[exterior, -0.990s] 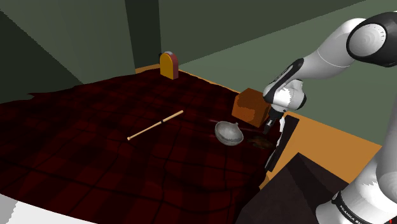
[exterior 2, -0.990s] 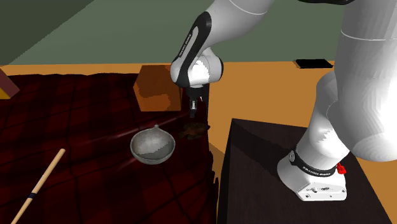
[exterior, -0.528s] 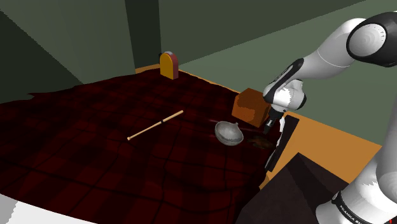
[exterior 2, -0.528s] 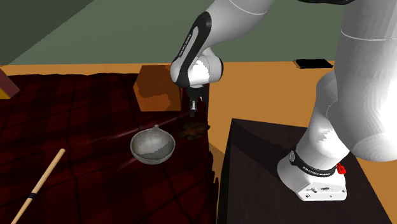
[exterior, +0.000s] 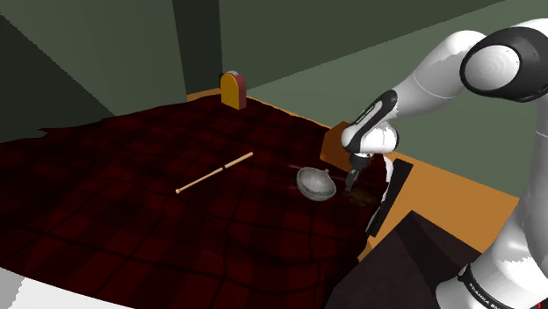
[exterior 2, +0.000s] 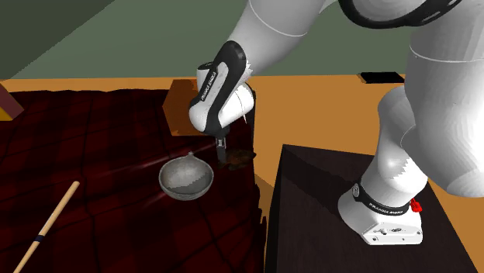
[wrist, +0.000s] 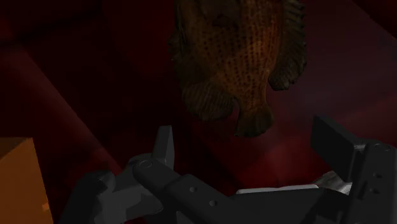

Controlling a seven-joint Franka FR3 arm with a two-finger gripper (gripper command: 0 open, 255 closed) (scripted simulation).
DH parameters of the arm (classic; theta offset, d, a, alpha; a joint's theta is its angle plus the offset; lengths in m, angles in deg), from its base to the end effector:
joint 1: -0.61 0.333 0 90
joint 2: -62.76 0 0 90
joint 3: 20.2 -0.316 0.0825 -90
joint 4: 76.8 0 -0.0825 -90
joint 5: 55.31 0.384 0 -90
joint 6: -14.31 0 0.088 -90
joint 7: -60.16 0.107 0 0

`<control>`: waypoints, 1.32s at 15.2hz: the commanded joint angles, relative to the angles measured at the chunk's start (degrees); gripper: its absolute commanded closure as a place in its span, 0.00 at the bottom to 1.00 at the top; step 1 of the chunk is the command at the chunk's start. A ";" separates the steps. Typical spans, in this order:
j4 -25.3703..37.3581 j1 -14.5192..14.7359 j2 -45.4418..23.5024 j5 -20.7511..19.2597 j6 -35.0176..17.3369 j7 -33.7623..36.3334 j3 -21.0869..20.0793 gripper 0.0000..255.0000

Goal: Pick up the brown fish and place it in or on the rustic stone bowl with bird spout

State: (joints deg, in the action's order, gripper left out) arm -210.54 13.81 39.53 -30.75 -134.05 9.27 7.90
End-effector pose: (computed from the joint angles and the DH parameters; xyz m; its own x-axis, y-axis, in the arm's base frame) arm 0.4823 -0.1494 0.1761 0.9605 0.2755 -0.0397 0.2730 -0.9602 -0.0600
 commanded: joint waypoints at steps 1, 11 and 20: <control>1.74 3.74 -1.49 -3.11 1.72 5.01 0.59 0.00; 2.55 0.89 -6.90 1.54 -2.59 1.75 -3.33 0.00; 2.38 1.02 -6.74 1.48 -2.61 1.85 -3.28 1.00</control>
State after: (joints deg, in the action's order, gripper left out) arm -207.97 14.60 32.99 -29.25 -137.49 11.19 5.08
